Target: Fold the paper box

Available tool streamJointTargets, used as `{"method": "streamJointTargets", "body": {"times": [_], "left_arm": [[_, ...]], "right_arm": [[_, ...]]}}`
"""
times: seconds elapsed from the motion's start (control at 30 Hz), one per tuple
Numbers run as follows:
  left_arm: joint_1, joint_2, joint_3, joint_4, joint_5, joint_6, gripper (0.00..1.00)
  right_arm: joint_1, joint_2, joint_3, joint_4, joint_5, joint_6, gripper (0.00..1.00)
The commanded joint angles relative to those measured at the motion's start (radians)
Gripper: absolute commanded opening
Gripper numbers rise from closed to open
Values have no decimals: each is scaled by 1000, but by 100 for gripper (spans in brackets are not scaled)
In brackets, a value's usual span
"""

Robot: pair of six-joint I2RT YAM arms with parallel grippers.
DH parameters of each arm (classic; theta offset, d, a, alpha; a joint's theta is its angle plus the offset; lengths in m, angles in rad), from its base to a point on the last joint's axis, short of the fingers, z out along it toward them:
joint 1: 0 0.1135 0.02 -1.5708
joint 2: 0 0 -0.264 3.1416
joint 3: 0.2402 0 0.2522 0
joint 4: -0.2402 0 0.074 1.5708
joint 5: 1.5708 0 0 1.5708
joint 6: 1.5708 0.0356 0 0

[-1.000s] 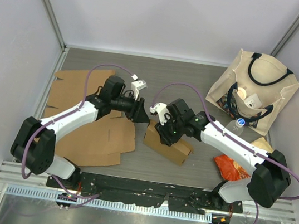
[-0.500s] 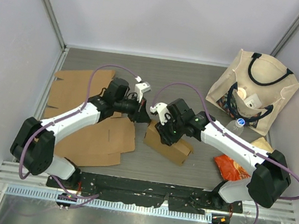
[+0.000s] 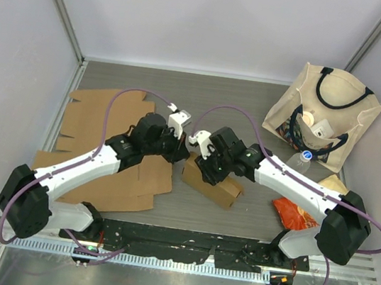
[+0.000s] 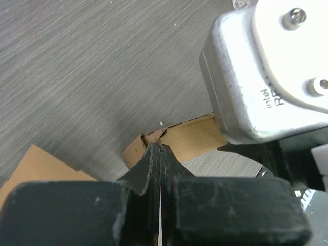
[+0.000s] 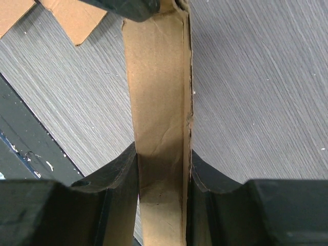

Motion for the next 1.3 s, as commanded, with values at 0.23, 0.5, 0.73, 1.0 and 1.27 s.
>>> {"method": "streamJointTargets", "body": {"times": [0.23,0.5,0.73,1.0,1.27], "left_arm": [[-80,-114,-168,203,-211,-94,0],[-98,-124,-185,222,-296,-112,0],[-97,-74,-34,137,-282,-210,0],[-97,-40,-98,214,-288,-232,0],[-97,-74,-135,170,-405,-117,0]], "right_arm": [[44,-25,-17,123,141,18,35],[51,-30,-17,126,146,-9,35],[57,-23,-27,147,109,-12,34],[59,-36,-34,147,94,-20,32],[57,-30,-43,147,95,-25,32]]}}
